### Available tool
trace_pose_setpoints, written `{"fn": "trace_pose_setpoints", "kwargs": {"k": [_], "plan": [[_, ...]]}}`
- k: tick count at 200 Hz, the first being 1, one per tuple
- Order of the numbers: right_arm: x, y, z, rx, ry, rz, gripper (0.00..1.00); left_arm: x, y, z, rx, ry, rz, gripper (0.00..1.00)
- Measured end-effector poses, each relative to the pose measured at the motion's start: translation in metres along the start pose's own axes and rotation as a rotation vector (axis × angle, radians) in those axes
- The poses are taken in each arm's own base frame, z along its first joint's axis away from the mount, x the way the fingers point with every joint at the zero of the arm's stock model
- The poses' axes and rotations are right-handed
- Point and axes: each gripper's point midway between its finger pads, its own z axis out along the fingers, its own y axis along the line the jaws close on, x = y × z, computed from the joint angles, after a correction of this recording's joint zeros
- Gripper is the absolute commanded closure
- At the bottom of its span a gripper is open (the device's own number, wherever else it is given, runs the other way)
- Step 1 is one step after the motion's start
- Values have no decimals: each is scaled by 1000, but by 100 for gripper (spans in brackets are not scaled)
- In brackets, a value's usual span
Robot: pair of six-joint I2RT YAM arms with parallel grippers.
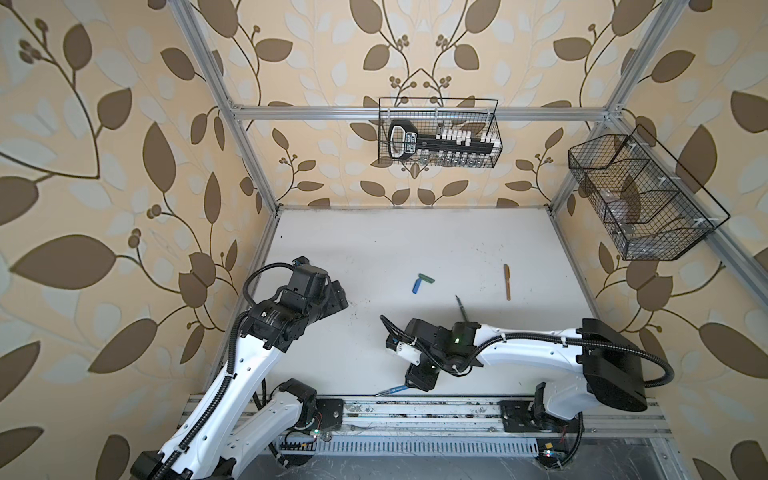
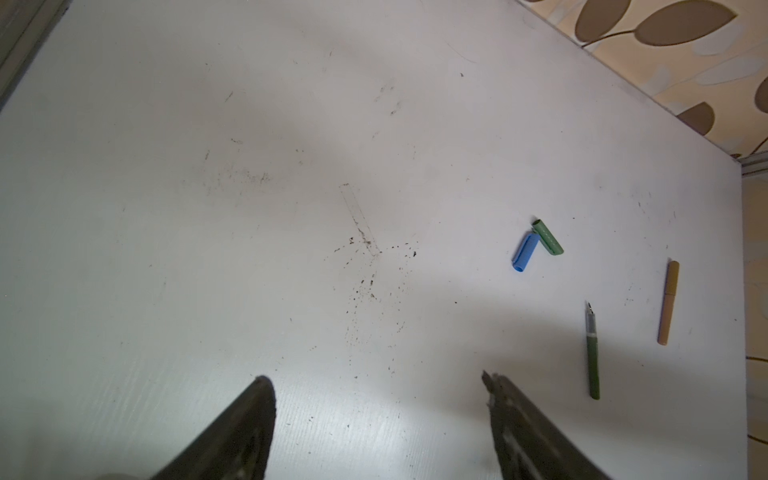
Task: Insert the pens into the pen caps
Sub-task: 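Grasp the blue pen near the table edge with the right gripper while the left withdraws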
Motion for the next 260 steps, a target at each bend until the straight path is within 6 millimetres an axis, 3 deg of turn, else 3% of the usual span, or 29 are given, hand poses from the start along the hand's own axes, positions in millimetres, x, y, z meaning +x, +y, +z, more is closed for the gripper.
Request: {"fn": "trace_pose_setpoints", "kwargs": {"k": [68, 157, 192, 236, 260], "plan": [[-2, 14, 35, 34, 114, -148, 48, 2, 8, -11, -14, -2, -6, 8], [-1, 5, 49, 95, 156, -154, 61, -3, 12, -24, -19, -33, -7, 5], [-4, -3, 49, 119, 144, -81, 72, -1, 15, -27, -24, -31, -5, 5], [-14, -31, 45, 149, 98, 112, 85, 1, 17, -27, -30, -24, -4, 4], [-18, -44, 44, 171, 71, 239, 87, 3, 16, -24, -31, -12, -2, 5]]}}
